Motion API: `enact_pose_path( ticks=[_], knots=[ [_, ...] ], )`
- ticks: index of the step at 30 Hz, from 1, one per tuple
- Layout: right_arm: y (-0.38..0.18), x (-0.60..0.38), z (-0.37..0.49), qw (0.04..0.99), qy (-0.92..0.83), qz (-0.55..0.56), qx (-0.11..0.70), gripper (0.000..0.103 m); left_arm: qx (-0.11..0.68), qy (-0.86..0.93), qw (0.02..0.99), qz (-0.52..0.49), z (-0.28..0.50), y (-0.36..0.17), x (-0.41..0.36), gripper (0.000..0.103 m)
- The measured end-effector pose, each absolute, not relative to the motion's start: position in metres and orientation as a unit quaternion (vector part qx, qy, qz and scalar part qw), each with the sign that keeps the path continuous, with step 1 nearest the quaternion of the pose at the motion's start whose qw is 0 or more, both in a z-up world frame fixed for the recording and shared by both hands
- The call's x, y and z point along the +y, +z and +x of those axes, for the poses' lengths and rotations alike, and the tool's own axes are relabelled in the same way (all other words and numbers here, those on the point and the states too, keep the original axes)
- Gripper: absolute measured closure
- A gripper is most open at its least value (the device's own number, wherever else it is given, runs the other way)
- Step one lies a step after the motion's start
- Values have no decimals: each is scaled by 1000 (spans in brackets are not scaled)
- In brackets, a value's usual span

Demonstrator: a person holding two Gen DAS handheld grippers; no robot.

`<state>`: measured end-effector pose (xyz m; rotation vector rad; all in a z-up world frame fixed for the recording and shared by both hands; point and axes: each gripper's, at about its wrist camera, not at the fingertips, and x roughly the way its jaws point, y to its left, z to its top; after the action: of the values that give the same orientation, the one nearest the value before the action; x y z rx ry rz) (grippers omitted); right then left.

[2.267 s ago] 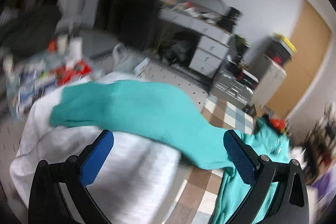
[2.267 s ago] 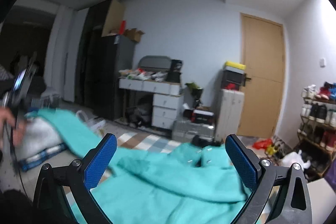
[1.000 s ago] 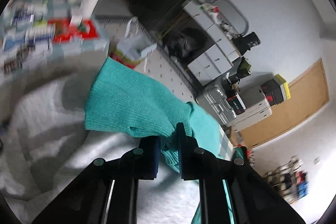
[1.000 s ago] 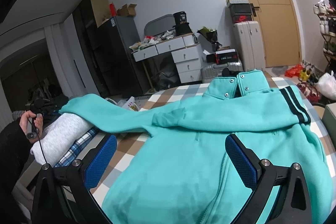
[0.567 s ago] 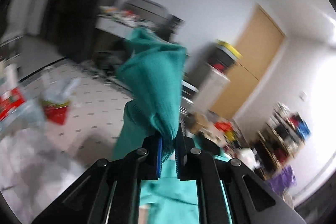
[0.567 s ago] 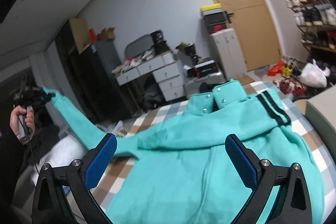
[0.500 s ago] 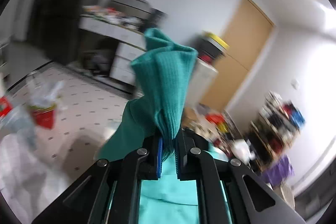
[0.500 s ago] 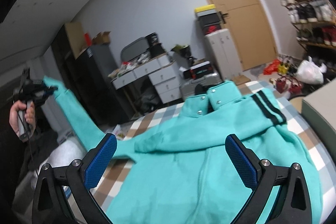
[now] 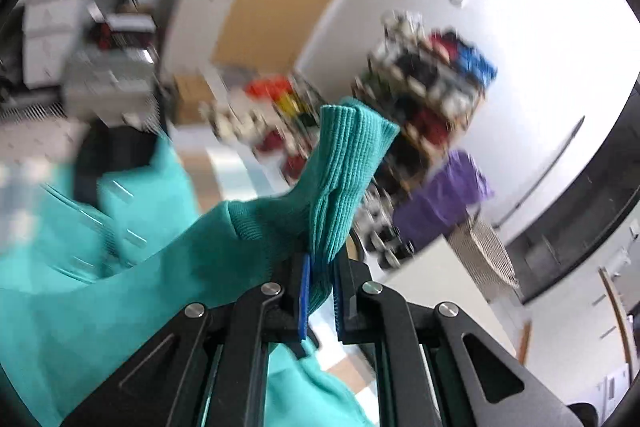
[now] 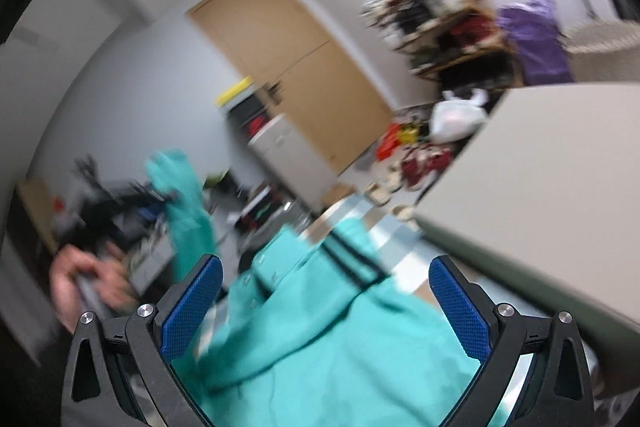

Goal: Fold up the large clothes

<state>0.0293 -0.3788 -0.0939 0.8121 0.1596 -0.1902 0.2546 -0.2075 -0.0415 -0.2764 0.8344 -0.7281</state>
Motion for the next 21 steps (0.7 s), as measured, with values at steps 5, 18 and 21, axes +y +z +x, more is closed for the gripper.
enact_pose_path(
  ticks=[5, 18, 21],
  knots=[
    [-102, -397, 22, 893, -101, 433, 66, 0, 486, -355, 790, -121, 254, -134, -267, 99],
    [-94, -365, 36, 914, -44, 393, 90, 0, 523, -410, 738, -111, 229, -92, -165, 11],
    [-94, -361, 38, 913, -41, 395, 95, 0, 506, -323, 795, -87, 222, -104, -103, 11]
  ],
)
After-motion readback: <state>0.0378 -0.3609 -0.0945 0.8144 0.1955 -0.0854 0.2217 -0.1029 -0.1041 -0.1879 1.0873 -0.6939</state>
